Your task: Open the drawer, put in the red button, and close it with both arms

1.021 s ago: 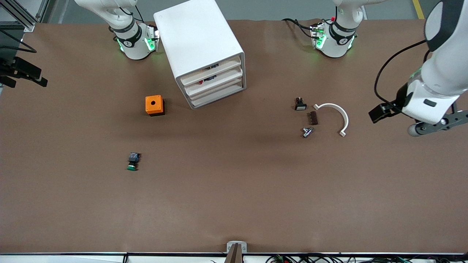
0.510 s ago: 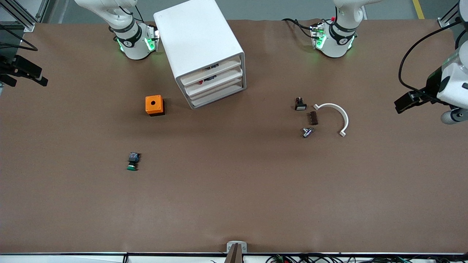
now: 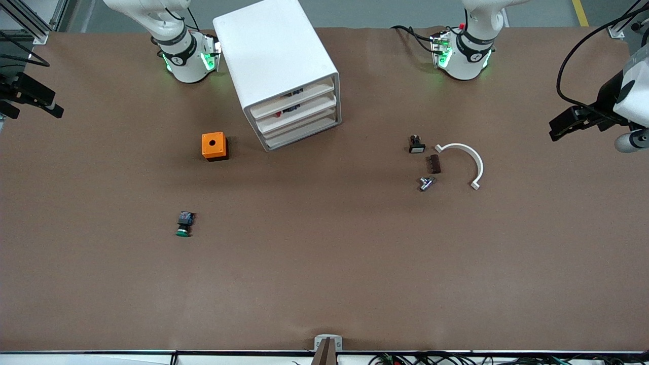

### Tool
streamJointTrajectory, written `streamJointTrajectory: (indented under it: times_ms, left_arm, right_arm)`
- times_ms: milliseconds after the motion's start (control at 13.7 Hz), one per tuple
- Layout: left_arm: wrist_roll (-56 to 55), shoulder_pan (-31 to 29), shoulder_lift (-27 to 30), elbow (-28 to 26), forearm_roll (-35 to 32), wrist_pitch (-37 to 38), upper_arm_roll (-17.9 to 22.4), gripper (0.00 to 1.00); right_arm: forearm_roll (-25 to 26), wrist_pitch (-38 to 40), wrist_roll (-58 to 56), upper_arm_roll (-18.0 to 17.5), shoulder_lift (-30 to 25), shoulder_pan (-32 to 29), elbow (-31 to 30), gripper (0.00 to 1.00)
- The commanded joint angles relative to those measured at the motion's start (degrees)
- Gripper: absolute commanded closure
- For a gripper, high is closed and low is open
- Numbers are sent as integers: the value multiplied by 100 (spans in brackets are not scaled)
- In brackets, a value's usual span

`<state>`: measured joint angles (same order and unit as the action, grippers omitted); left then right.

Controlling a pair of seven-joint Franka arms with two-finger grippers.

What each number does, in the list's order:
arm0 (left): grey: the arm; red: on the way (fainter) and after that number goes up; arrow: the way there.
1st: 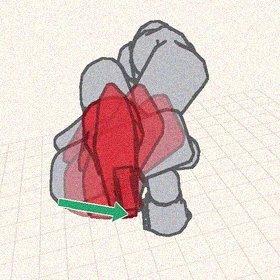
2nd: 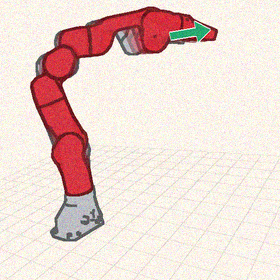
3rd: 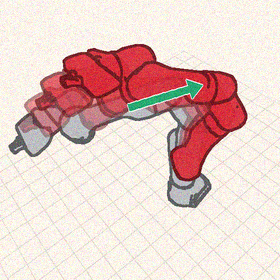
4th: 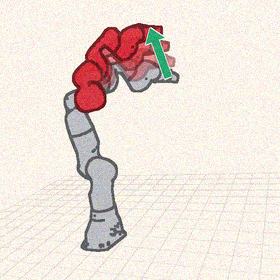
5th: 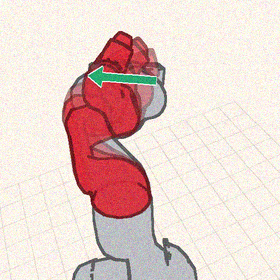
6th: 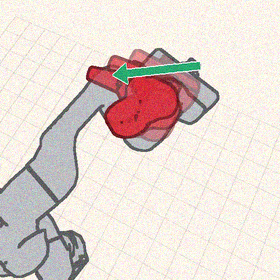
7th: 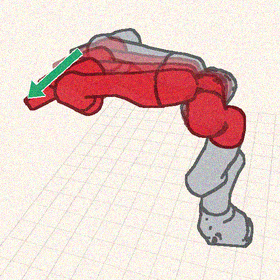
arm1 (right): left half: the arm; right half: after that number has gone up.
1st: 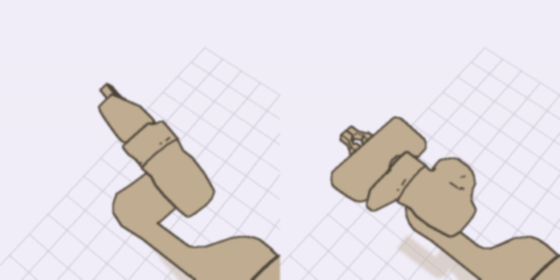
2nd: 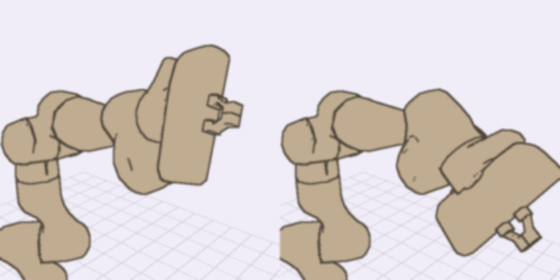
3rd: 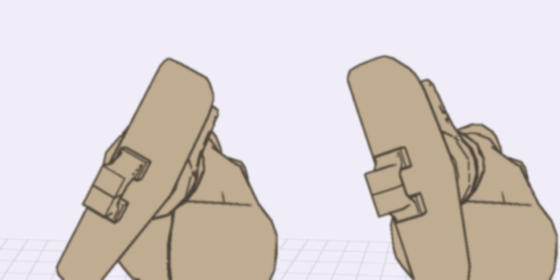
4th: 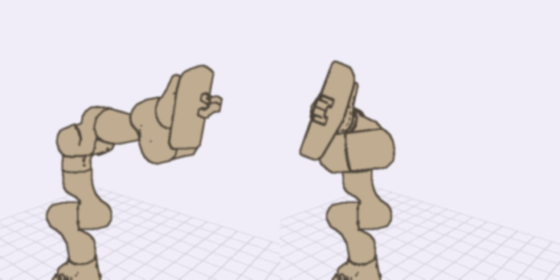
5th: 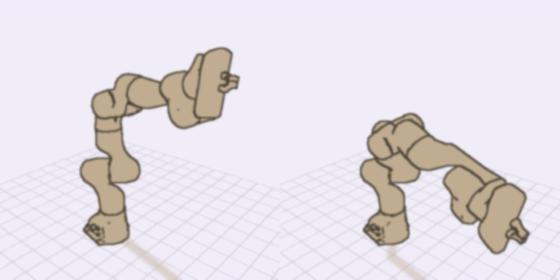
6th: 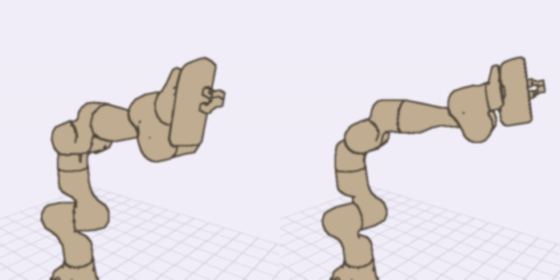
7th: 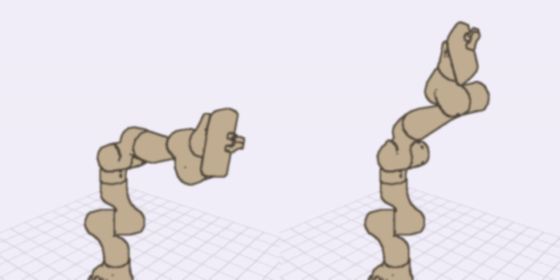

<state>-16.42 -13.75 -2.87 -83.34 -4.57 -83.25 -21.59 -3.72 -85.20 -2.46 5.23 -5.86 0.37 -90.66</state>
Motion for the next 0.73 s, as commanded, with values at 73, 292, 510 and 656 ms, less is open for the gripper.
streamJointTrajectory:
  times_ms: [73,292,510,656]
  left_arm:
    - [201,431,514,-568,141,-85,442,0]
    - [227,1390,874,-1087,324,-419,1409,0]
    - [473,1699,1016,-1273,370,-543,1710,0]
    - [491,1709,1042,-1281,370,-499,1719,0]
  right_arm:
    - [-7,73,71,-48,-99,-55,-57,0]
    - [405,56,70,-57,-99,155,-66,0]
    - [433,30,79,-39,-91,182,-66,0]
    - [381,21,88,-39,-91,174,-75,0]
